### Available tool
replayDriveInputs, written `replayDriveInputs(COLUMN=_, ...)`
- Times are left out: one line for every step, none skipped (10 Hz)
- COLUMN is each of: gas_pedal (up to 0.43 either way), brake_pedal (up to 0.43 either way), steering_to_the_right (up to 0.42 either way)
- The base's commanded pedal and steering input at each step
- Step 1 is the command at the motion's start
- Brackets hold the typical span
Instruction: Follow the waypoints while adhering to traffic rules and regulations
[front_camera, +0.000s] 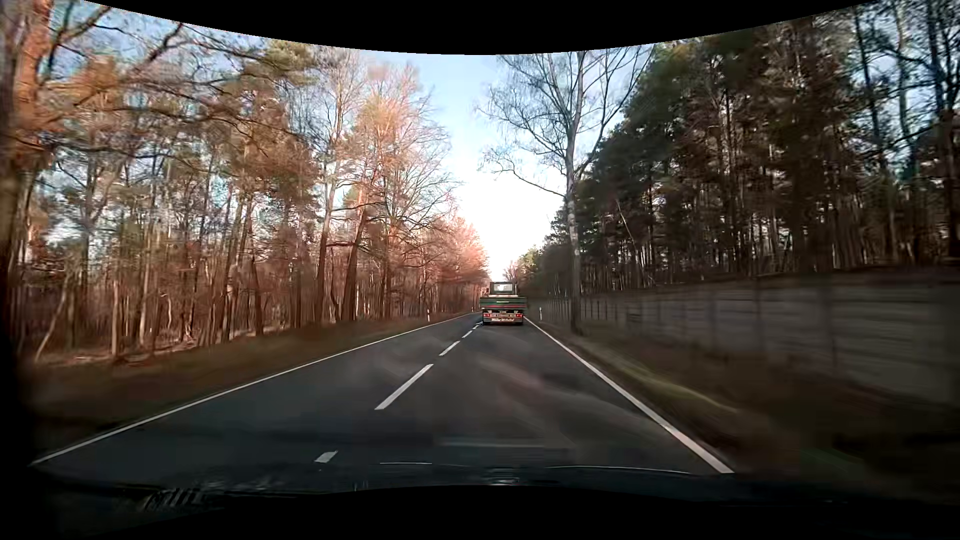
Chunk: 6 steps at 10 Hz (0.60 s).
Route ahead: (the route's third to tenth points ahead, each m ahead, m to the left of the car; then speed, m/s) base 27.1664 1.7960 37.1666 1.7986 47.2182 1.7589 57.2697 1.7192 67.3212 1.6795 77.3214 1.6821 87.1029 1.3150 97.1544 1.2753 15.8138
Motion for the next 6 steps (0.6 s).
replayDriveInputs(gas_pedal=0.087, brake_pedal=0.0, steering_to_the_right=-0.002)
replayDriveInputs(gas_pedal=0.087, brake_pedal=0.0, steering_to_the_right=-0.002)
replayDriveInputs(gas_pedal=0.087, brake_pedal=0.0, steering_to_the_right=-0.003)
replayDriveInputs(gas_pedal=0.087, brake_pedal=0.0, steering_to_the_right=-0.002)
replayDriveInputs(gas_pedal=0.087, brake_pedal=0.0, steering_to_the_right=-0.002)
replayDriveInputs(gas_pedal=0.087, brake_pedal=0.0, steering_to_the_right=-0.002)
